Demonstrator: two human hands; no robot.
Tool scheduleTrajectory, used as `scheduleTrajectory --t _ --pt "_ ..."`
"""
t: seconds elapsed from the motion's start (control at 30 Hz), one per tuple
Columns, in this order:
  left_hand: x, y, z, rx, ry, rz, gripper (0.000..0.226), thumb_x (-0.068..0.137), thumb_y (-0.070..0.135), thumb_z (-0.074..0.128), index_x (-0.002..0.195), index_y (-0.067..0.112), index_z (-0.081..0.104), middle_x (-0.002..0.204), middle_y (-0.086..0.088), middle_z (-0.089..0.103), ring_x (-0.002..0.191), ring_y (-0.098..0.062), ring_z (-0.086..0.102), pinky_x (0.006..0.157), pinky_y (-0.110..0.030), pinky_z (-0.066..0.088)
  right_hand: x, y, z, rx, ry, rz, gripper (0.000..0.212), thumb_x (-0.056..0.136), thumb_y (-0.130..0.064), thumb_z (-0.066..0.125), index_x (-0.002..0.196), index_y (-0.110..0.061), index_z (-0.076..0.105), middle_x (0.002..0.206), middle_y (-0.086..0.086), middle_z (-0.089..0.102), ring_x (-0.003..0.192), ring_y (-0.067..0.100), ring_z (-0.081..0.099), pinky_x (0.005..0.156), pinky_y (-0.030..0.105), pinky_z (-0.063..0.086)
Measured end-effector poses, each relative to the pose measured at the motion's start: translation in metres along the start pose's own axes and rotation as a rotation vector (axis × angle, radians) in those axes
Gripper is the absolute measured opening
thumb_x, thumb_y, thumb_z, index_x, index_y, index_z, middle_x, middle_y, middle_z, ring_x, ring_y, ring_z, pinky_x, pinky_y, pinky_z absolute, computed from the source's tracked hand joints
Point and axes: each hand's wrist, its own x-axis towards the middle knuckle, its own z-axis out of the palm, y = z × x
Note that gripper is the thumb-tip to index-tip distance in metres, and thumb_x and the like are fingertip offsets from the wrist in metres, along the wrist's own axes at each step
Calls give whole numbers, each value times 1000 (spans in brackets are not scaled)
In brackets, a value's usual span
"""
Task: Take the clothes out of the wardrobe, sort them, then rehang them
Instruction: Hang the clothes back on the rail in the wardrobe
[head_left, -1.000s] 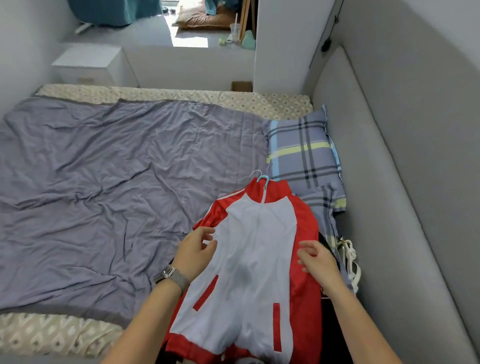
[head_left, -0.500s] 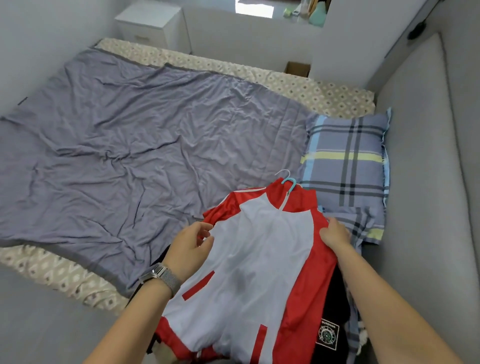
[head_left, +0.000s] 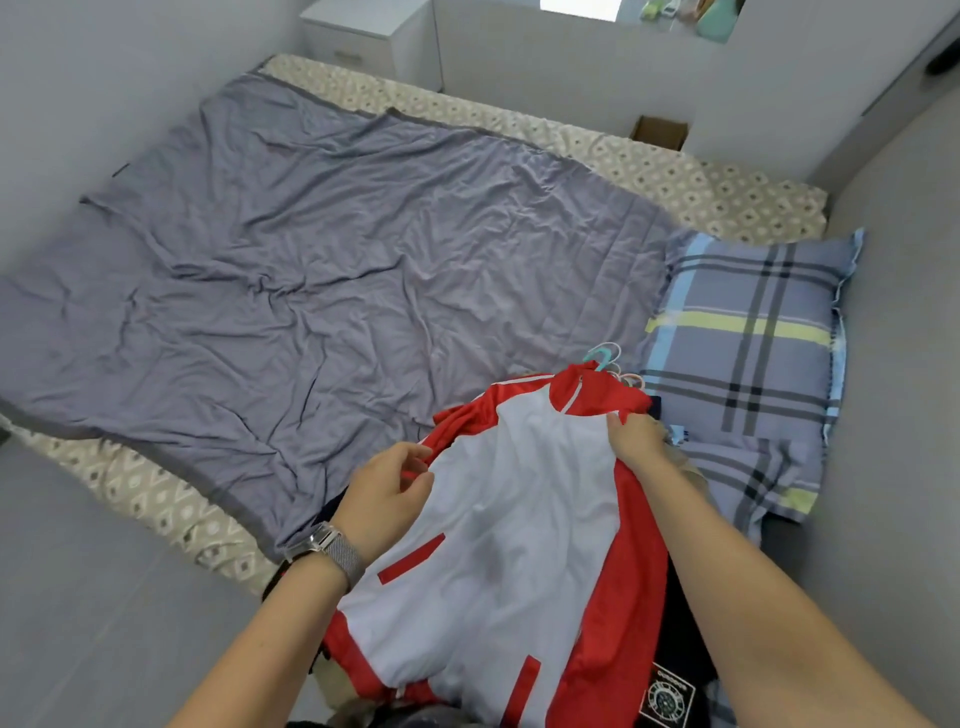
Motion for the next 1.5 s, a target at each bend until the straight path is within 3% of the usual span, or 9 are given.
scheduleTrajectory --t 0.3,0.5,0.6,0.67,0.87,1.0,1.13,1.27,1.5 --pt "6 0 5 7 129 86 30 92 17 53 122 14 55 115 -2 57 93 -9 52 87 -22 41 -127 -2 -74 601 -143 -357 25 101 -14 43 117 -8 61 105 -8 58 100 4 51 75 -6 32" --pt "8 8 2 392 277 298 56 85 57 31 126 24 52 122 4 56 115 -17 48 114 -47 17 -164 37 -89 806 -523 -215 38 93 -30 48 75 -3 68 72 3 71 68 10 64 59 15 48" --pt "2 4 2 480 16 310 52 79 71 12 74 36 51 74 12 58 79 -8 52 114 -48 13 -174 51 -82 815 -556 -202 39 91 -31 50 63 -8 63 65 5 67 61 10 60 55 15 45" --pt "0 -3 6 466 11 310 60 75 77 9 64 34 50 60 9 52 68 -8 46 98 -38 30 -173 56 -74 777 -510 -223 43 88 -39 56 66 -3 61 67 7 64 65 13 57 57 17 44" --pt "-5 -11 7 435 21 188 66 72 75 13 74 31 63 66 10 56 78 -3 46 77 -27 16 -138 44 -64 641 -459 -253 29 94 -33 54 81 -14 71 71 -6 64 68 5 55 66 17 43" --pt "-4 -3 4 513 -45 192 68 69 77 10 78 35 62 65 13 49 78 -1 40 74 -28 13 -82 48 -52 454 -315 -127 23 95 -35 50 93 -19 67 87 -4 64 80 13 56 74 27 43" --pt "-8 -2 4 509 -39 185 69 65 79 6 79 38 59 68 15 49 79 -1 40 75 -27 11 -35 67 -29 216 -210 -15 22 74 -35 47 60 -23 58 66 -1 49 76 24 49 70 34 38" --pt "-11 -9 5 496 6 187 68 64 78 3 73 38 57 65 13 49 77 1 39 76 -28 13 -35 62 -18 -20 -193 4 33 89 -35 49 107 -16 68 113 11 64 107 30 56 89 31 43" --pt "-12 -11 2 465 16 186 68 64 78 4 77 40 58 66 14 48 77 3 39 77 -28 13 -2 88 27 144 -239 96 50 74 -42 53 107 -5 59 107 18 67 102 35 59 92 43 47"
